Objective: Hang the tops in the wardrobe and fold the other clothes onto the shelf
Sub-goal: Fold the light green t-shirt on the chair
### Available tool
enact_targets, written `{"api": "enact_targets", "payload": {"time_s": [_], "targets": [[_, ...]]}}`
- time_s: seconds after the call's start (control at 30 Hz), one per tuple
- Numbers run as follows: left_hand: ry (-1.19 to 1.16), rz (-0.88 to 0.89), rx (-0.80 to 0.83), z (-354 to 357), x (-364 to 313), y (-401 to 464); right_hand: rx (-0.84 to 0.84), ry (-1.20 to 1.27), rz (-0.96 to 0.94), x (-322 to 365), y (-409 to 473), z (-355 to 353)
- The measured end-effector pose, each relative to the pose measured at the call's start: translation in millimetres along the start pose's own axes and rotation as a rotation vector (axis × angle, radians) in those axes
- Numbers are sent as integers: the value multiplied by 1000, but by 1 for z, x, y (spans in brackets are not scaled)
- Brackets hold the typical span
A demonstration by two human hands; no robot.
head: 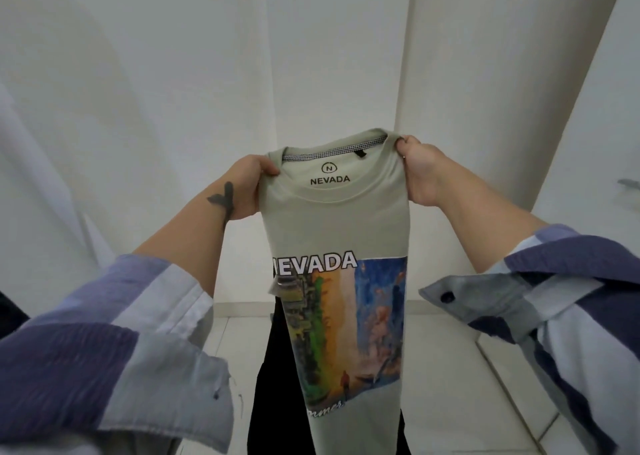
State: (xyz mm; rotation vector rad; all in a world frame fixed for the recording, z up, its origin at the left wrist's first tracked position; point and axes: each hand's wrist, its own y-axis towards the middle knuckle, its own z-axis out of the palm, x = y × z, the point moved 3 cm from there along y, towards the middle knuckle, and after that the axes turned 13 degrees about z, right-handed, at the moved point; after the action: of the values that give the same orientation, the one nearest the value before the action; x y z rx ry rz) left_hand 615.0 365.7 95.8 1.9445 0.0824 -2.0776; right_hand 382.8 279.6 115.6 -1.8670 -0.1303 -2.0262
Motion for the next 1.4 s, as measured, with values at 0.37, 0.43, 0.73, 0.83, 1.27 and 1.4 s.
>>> {"api": "enact_targets", "payload": {"time_s": [0.37, 0.43, 0.73, 0.83, 1.27, 1.4], "targets": [[35, 56, -51, -16, 12, 94, -137, 159, -60, -2, 92, 30], [-4, 107, -31, -16, -7, 108, -130, 204, -123, 18, 96, 36], [-55, 55, 45, -23, 33, 95, -96, 243, -92, -17, 89, 42], [-68, -44, 22, -20, 72, 62, -109, 266, -16, -64, 71, 39], [-12, -497, -109, -12, 272, -191, -68, 197, 482, -343, -81, -1], [-21, -603, -157, -7, 314, -244, -90, 184, 569, -406, -111, -14]]}}
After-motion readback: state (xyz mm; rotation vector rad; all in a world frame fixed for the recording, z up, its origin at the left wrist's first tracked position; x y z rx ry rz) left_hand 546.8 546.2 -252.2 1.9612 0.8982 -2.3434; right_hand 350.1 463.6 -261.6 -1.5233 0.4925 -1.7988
